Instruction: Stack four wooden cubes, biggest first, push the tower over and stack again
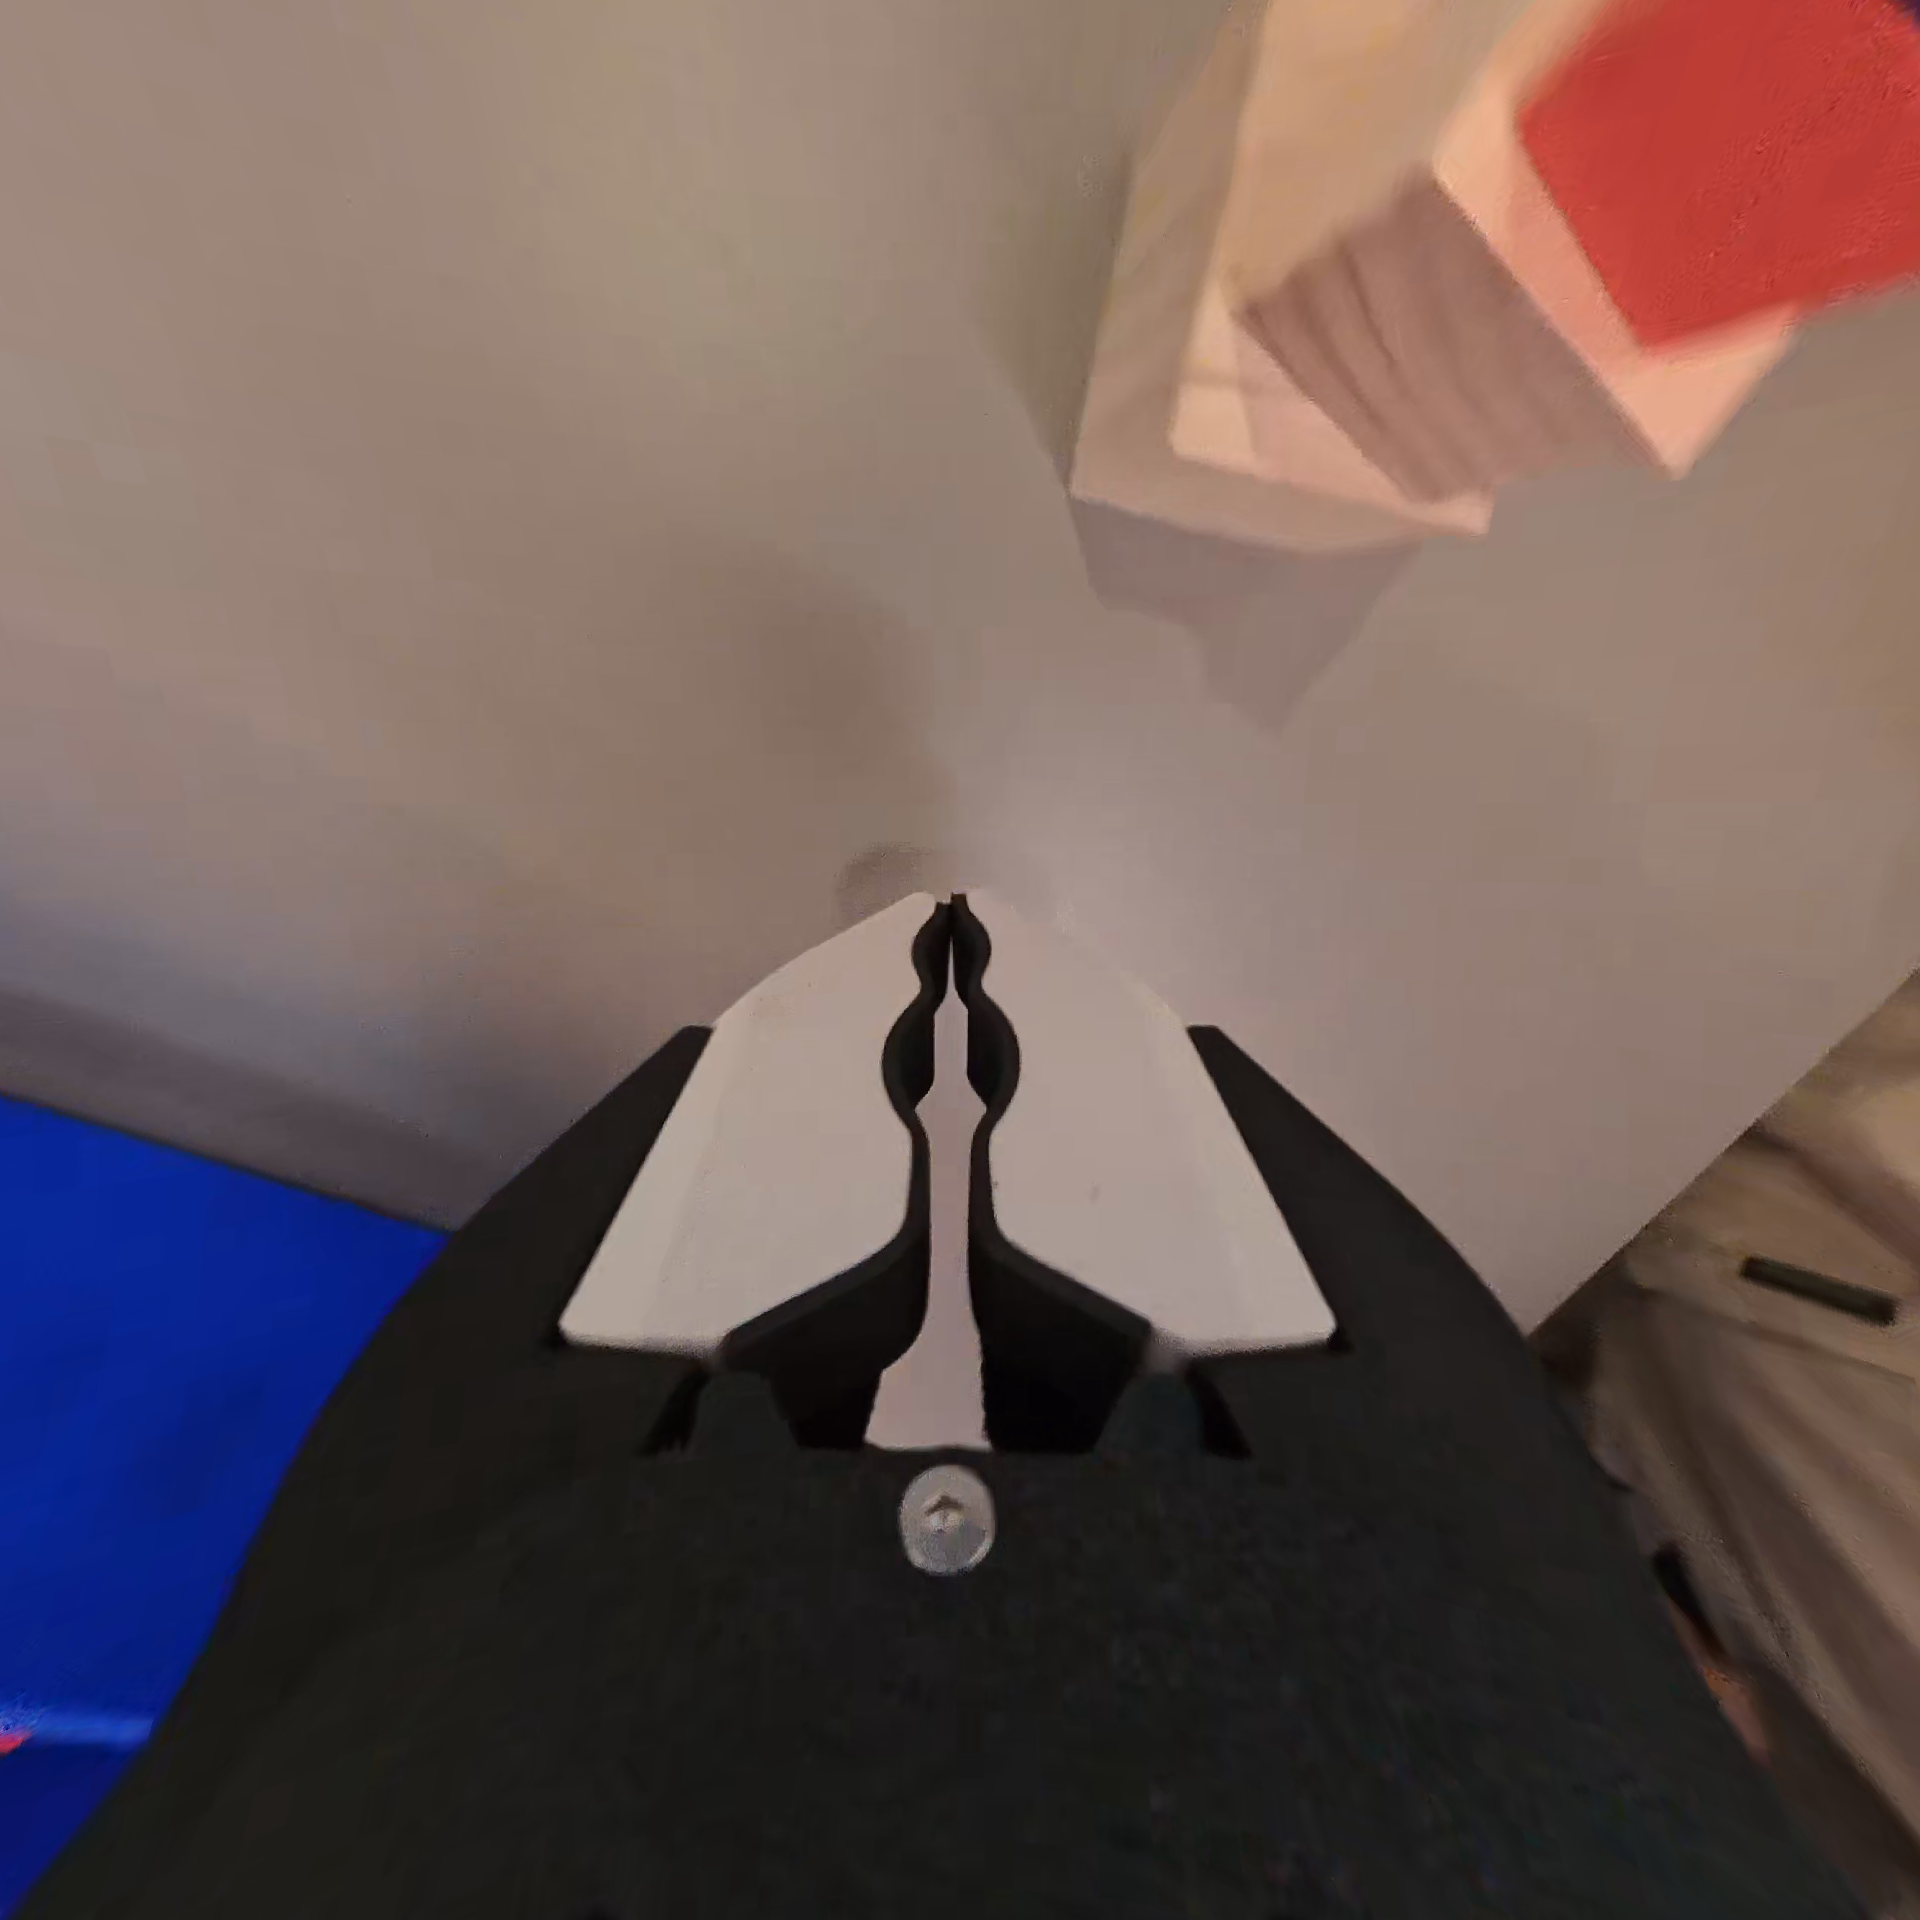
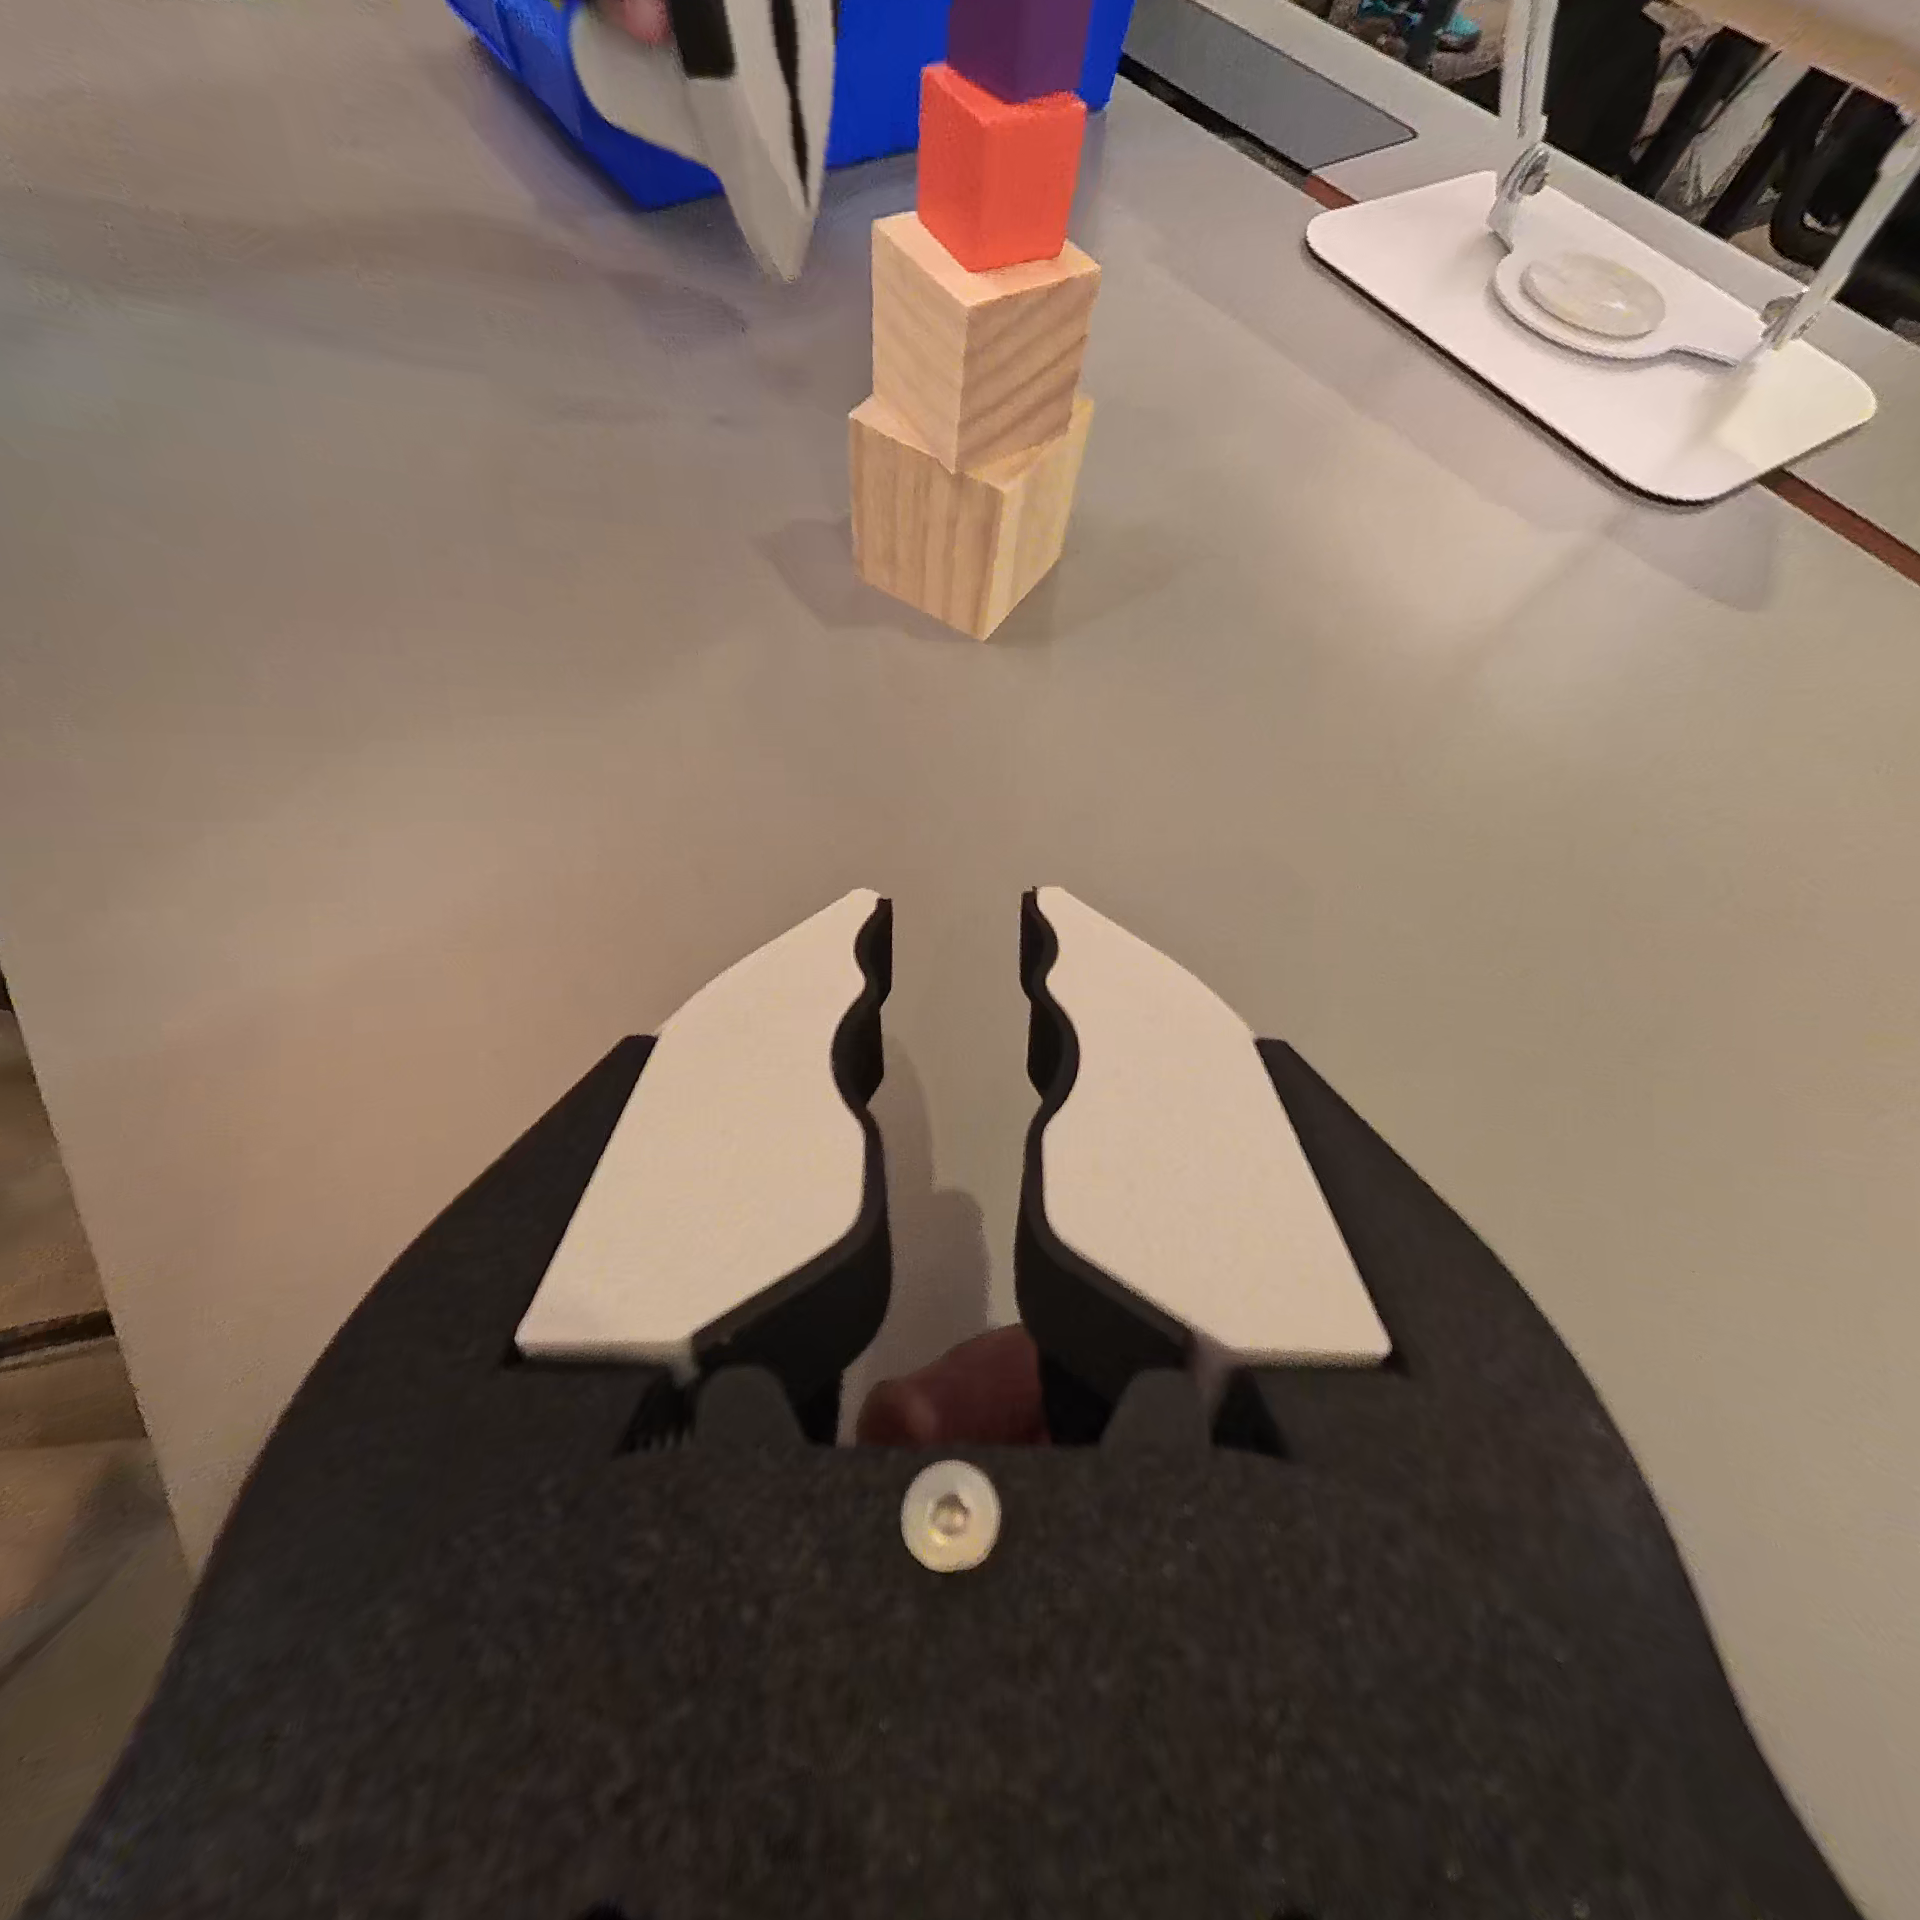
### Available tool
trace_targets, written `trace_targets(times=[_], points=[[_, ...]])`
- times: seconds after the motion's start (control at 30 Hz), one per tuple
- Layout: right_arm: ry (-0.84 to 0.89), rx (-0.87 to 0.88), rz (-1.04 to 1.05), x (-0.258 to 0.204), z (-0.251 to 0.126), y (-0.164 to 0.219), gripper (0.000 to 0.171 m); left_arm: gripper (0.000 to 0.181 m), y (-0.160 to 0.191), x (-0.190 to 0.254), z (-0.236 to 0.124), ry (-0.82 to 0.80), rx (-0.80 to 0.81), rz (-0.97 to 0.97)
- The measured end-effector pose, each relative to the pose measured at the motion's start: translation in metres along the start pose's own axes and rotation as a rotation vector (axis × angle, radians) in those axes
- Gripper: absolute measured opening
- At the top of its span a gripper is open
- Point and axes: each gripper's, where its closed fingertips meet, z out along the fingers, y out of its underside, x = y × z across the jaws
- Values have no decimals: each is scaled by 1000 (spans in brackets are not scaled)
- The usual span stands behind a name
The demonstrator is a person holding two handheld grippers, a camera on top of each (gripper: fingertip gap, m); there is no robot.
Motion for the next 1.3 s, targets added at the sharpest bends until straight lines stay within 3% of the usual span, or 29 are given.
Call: trace_targets(times=[0.2,0.4,0.53,0.87,1.03,1.1,1.17,1.23,1.3], points=[[2,25,1,2,-9,1,23,0,-27,-3,16,94,-4,-204],[13,35,10,8,-18,6,23,0,-39,6,24,141,1,-282],[16,45,9,9,-22,6,23,0,-40,19,26,204,15,-346],[12,56,0,7,-25,5,23,0,-34,18,30,191,-4,-394],[18,71,7,9,-31,2,23,0,-103,63,19,394,98,-408],[31,79,-1,12,-36,0,23,0,-129,80,12,374,96,-326],[56,81,-2,19,-44,1,23,0,-138,78,10,296,73,-261],[76,101,17,27,-54,2,23,0,-141,83,1,364,106,-270],[90,128,53,36,-64,4,22,0,-129,75,-1,327,105,-276]])
